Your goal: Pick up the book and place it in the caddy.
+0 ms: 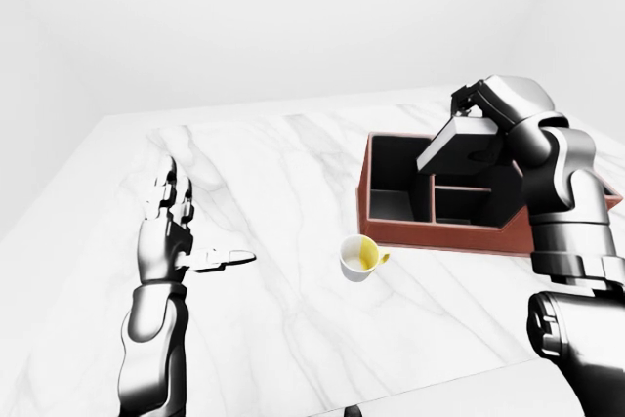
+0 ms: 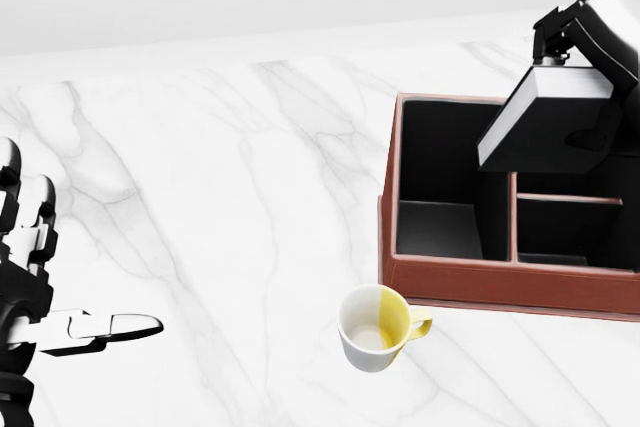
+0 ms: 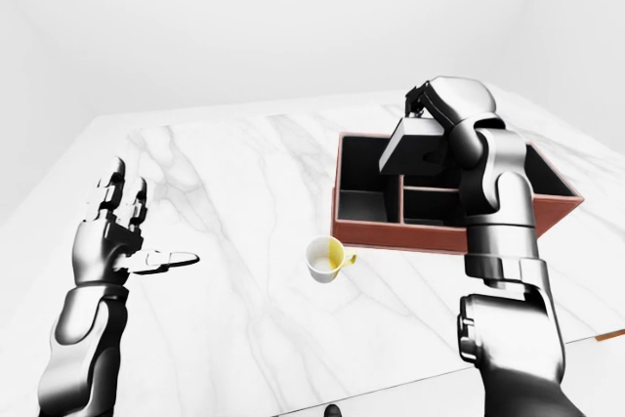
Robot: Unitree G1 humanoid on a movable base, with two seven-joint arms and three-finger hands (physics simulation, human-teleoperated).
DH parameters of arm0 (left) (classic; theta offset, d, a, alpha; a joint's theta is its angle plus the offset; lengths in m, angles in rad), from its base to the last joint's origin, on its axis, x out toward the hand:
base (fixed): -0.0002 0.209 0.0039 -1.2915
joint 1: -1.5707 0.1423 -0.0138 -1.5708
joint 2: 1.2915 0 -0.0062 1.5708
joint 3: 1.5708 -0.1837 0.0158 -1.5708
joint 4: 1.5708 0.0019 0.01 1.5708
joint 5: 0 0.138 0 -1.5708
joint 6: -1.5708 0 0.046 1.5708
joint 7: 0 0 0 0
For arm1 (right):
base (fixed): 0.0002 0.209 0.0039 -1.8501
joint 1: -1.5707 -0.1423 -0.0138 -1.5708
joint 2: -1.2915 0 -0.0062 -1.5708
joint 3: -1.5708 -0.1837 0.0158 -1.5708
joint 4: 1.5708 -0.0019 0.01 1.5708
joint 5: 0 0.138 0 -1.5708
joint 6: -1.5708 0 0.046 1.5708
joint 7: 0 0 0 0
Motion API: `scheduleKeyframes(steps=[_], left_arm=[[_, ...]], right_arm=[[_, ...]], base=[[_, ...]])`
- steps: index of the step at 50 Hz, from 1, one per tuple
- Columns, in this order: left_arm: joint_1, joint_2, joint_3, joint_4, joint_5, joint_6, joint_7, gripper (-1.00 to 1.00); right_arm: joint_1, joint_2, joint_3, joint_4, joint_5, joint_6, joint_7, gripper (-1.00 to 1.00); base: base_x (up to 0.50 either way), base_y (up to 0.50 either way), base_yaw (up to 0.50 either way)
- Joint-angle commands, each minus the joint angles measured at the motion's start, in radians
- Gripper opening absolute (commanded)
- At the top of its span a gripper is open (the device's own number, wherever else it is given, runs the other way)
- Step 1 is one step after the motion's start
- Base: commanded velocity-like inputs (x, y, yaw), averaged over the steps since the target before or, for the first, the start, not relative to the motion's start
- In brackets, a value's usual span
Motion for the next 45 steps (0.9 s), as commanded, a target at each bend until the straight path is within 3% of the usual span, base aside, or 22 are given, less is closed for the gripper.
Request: scheduleKeyframes(steps=[1,45], left_arm=[[-0.003,0.0,-0.005,0.011,0.004,0.0,0.005,1.0],[-0.026,-0.001,-0.031,0.053,0.03,0.0,0.031,1.0]], right_arm=[[-0.021,-0.028,-0.011,0.079,-0.026,0.0,-0.079,-1.0],[-0.055,-0.053,0.04,0.368,-0.15,0.0,-0.318,-1.0]], base=[[0.0,0.0,0.0],[0.0,0.0,0.0]])
